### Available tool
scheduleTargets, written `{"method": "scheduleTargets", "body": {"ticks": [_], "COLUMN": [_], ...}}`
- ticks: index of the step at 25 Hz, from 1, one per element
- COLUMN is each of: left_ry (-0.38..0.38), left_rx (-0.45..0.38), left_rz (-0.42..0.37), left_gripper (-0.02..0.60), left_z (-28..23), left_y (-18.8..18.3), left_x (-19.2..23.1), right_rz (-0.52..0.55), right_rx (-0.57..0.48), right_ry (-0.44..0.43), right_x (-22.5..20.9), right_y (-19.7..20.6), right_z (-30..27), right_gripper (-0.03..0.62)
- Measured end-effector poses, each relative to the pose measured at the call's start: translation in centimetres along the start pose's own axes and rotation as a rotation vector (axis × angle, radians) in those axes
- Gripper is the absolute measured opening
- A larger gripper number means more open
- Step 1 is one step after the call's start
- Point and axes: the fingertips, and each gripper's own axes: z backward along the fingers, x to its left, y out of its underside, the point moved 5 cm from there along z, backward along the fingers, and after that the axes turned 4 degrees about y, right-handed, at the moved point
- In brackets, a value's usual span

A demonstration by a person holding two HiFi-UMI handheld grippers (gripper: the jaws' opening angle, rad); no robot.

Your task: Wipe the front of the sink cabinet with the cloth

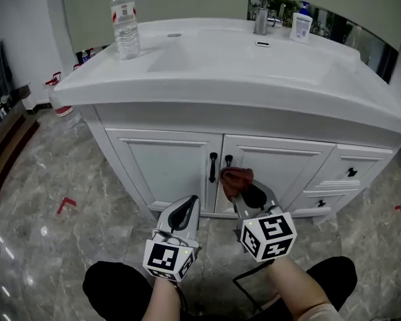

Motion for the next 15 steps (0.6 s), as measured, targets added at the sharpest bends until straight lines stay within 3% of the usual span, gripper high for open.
{"method": "scheduleTargets", "body": {"ticks": [7, 15], "left_ry": [0.001, 0.009], "left_rx": [0.011, 0.006], "left_rz": [-0.055, -0.062], "left_gripper": [0.000, 0.000], "left_z": [0.3, 0.8], "left_y": [-1.3, -2.8], "left_x": [-2.5, -3.9], "right_rz": [0.044, -0.041], "right_rx": [-0.097, -0.087], "right_ry": [-0.033, 0.017], "right_x": [0.5, -2.4], "right_y": [-7.6, -7.6], "right_z": [-2.0, -1.9], "right_gripper": [0.087, 0.089]}}
